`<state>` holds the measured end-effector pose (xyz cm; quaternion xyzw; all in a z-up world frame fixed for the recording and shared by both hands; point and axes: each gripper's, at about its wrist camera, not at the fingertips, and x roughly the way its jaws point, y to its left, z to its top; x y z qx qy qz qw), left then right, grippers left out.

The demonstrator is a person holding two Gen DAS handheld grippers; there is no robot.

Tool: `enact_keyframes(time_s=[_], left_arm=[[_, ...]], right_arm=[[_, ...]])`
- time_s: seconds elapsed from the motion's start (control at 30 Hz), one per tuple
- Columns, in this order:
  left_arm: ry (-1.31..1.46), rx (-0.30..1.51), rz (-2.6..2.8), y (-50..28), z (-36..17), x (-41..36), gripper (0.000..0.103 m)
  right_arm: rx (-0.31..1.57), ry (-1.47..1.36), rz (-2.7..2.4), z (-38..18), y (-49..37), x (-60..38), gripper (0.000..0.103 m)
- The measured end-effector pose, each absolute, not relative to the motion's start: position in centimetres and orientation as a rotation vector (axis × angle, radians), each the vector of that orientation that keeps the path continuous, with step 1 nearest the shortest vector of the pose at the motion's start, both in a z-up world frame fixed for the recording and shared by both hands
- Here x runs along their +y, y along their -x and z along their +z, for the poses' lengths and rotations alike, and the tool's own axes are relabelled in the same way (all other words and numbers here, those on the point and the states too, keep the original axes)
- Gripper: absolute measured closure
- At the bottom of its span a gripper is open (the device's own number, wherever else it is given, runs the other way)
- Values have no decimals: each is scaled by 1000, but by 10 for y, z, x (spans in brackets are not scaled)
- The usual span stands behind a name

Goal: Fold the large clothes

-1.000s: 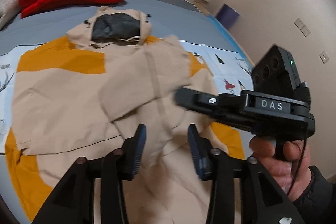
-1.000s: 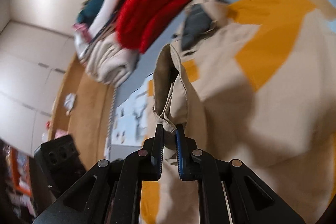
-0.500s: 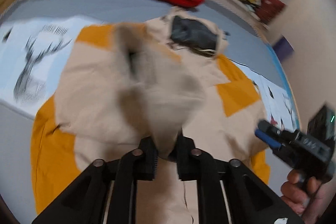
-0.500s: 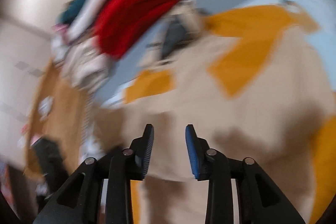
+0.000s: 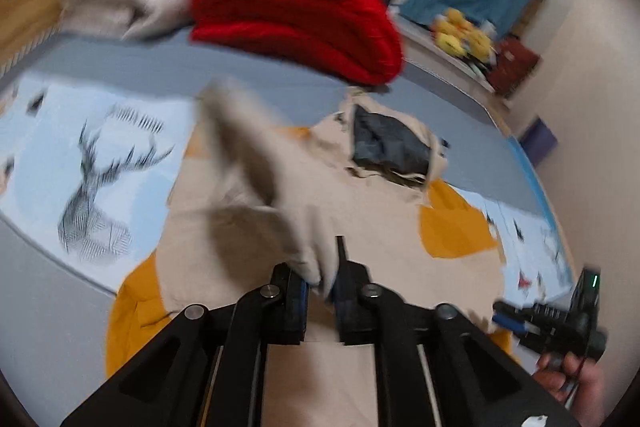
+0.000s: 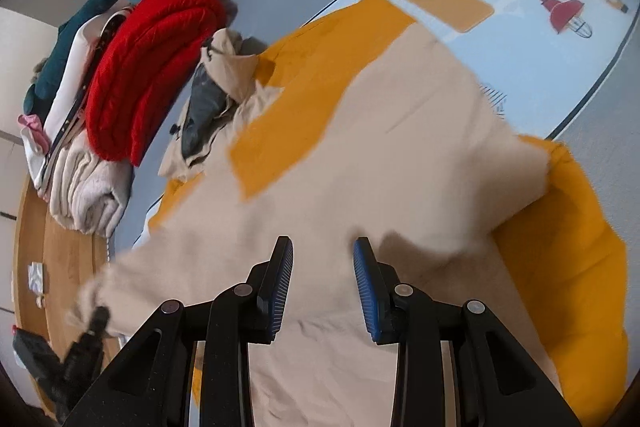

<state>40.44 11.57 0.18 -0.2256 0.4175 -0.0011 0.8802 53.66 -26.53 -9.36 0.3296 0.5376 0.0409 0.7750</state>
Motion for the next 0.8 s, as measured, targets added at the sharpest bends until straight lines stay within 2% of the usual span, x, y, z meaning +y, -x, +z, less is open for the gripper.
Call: enact_keyframes(time_s=[0.07,0.17,0.27,0.47,0.63,0.67,0.73,0.8], left_arm=[[568,987,17,-414,-30,137,81],[701,1082,125,-412,-63,169,81],[866,1093,163,-407,-80,199,81],[726,1022,294,-405,-64,214,80],[779,1134,249,-417,-93,209,77],[781,1162,244,-417,-99,209,82],[768,1171,223,-418,-102,207,100],[711,1130,251,-415,-90,206,101]], right_arm=[[1182,-722,57,-99,-537,-268,70],[1232,-741,-34,-114,-536,-283,70],[1268,-779,-126,-126,-534,-301,70],[1199,-723,-136,-108,-535,-300,70],[1088,-616,-29,-81,-546,-275,69],[1083,-610,-20,-80,-547,-274,67],[1104,-620,-9,-86,-550,-272,66],[1159,-647,-37,-102,-553,-276,66]])
